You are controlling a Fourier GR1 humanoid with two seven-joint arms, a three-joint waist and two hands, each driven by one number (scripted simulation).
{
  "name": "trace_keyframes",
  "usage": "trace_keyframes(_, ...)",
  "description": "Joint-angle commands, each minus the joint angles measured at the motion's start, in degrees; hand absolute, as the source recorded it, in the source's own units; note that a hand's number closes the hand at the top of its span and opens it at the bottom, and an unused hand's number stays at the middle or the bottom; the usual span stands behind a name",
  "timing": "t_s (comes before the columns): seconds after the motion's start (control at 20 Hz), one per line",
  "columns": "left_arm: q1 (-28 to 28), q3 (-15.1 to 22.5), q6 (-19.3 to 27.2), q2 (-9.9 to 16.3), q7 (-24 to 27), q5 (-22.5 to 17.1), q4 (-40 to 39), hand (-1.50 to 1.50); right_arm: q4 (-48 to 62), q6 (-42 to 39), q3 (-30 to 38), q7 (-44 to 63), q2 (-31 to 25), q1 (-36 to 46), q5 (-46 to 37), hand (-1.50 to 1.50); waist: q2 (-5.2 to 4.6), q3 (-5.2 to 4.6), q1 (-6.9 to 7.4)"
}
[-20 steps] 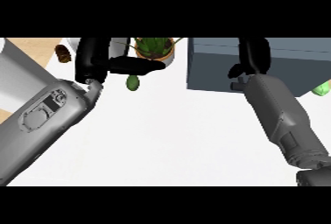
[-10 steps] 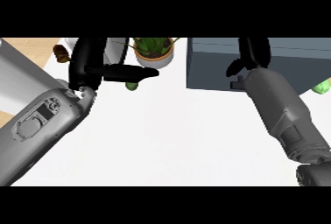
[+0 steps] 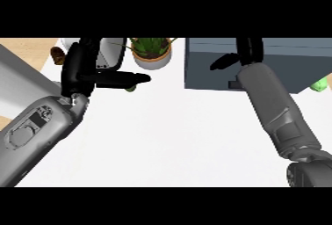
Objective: Pick up the can, place it into the drawer and close the drawer
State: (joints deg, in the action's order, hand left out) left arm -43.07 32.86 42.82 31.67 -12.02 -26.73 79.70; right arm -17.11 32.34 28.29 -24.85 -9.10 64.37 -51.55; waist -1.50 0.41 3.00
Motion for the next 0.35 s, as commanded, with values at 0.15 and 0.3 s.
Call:
trace_keyframes(0.15,4.5,-2.0,-0.9,3.6,-0.4,-0.2,4.0,-1.5,-2.4,-6.4,9.5,-2.6,3.4,3.9,12.7,-1.5,1.33,-0.32,-0.06)
trace_keyframes(0.3,3.7,-2.9,-0.3,0.9,-0.1,0.8,1.6,-1.5,-2.0,-5.4,9.4,-2.8,4.4,4.9,13.1,-1.5,0.98,-0.36,-1.2)
